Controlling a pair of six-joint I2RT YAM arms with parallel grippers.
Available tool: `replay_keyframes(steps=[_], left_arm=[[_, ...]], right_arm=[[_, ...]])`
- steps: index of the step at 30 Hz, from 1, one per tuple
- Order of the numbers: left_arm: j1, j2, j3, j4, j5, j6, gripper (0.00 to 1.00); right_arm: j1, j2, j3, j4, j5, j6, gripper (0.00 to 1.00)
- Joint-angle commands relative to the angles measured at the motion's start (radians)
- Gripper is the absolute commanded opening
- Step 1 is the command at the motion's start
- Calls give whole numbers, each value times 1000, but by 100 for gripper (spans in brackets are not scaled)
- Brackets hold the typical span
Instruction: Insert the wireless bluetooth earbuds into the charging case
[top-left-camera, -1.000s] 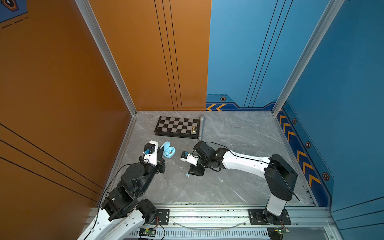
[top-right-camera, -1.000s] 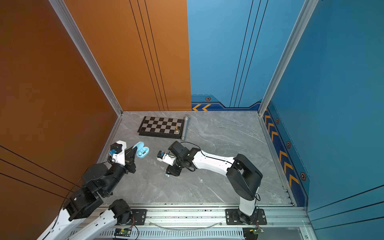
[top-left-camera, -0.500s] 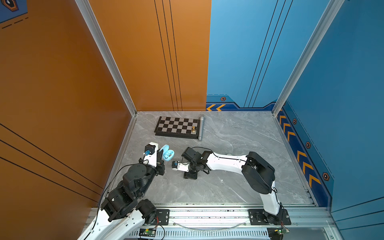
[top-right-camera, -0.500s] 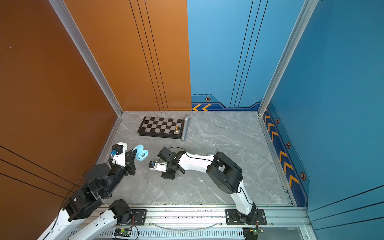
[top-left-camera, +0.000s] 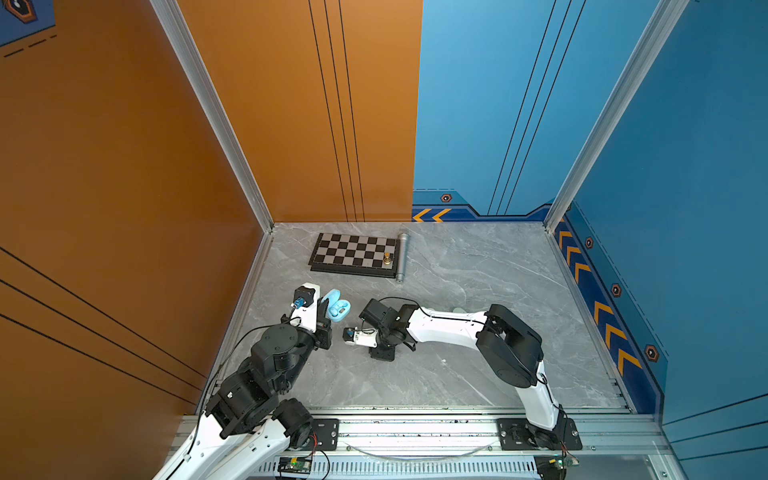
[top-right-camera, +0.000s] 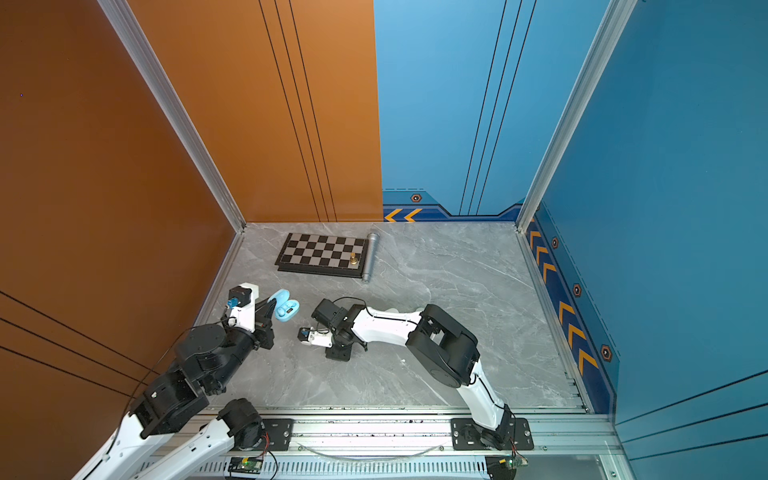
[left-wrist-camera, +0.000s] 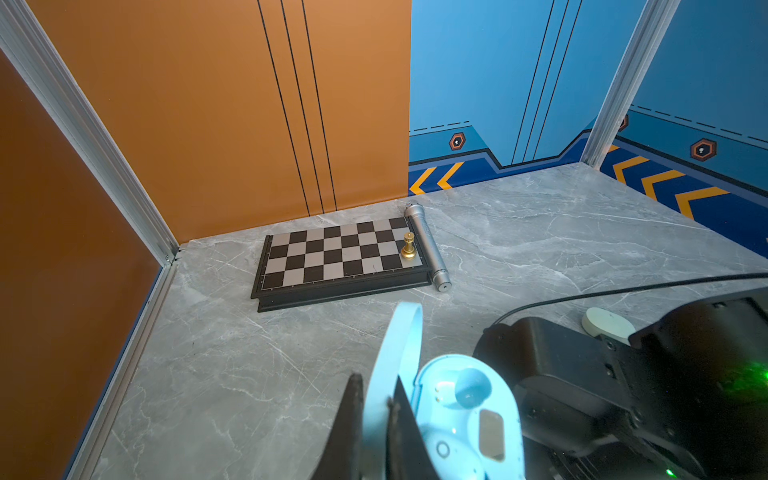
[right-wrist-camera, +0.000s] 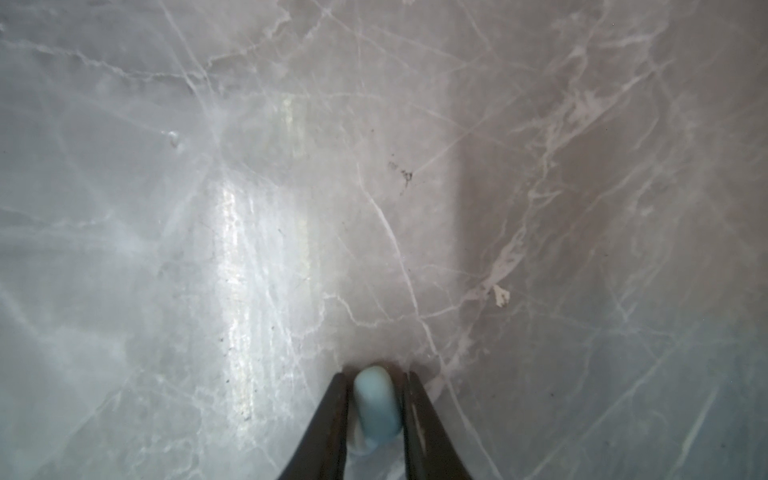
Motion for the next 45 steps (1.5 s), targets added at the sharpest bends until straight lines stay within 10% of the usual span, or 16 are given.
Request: replay_keyframes(steps=[1, 14, 28, 45], left_arm=[[5, 3, 27, -2, -2, -12, 0], [7, 84, 7, 105, 67, 59, 0], [-31, 432, -88, 610, 273, 160, 0], [-118, 665, -11, 781, 292, 178, 0]], right_arm=[[1, 17, 21, -60, 26, 13, 19], [-103, -165, -33, -80, -5, 250, 10], [-404, -515, -135, -188, -58, 713, 12], [-401, -663, -82, -185, -122, 839, 15]])
